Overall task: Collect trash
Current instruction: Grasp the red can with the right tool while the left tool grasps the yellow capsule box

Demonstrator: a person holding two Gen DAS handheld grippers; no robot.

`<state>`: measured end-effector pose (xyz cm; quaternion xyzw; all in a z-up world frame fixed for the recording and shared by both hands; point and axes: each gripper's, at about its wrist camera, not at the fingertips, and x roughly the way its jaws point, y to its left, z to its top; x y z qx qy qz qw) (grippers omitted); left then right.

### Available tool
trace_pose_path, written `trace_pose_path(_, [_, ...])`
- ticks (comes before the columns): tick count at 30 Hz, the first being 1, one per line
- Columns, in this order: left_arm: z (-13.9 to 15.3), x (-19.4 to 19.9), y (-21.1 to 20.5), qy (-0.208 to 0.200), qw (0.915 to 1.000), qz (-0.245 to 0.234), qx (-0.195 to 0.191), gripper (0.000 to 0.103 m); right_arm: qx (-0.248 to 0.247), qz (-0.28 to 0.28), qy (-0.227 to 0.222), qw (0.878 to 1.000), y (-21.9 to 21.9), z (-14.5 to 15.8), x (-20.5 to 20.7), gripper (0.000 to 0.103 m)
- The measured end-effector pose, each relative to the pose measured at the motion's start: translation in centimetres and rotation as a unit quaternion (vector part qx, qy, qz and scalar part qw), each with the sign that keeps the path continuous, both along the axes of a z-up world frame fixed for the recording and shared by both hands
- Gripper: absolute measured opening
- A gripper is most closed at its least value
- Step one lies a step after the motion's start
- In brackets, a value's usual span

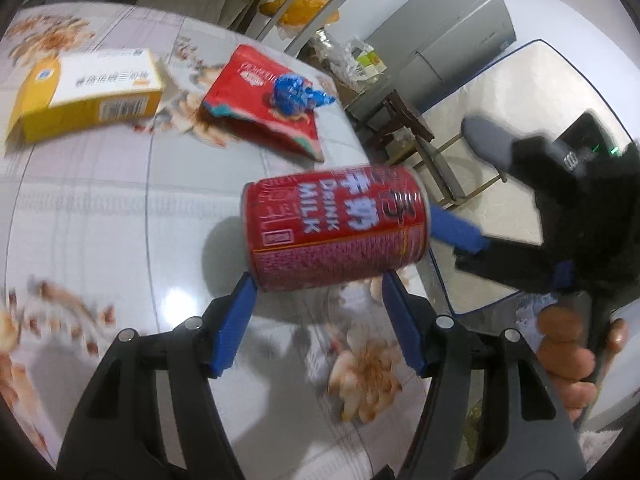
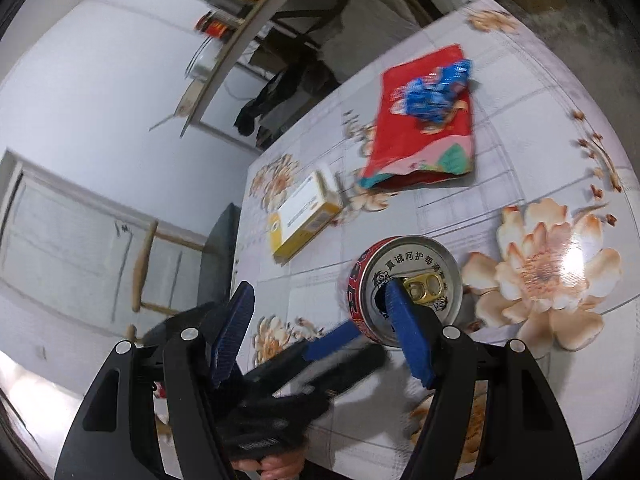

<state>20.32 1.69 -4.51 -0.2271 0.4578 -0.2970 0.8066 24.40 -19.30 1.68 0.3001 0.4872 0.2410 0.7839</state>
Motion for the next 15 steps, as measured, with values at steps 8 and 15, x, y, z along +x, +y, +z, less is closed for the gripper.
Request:
trace_pose_path(8, [-1.0,-2.4,1.1,0.036,0.999,0.011,0.024,0.064,-0.017,0.071,-0.005,0.997,5.1,0.7,-0.9,0.067])
trace_pose_path(15, [-0.4,-4.6,2.2,0.031,0.9993,0.008,0.021,0.074,0.017,0.098,0.028,0.995,6.9,-0.1,-0.8,0.067])
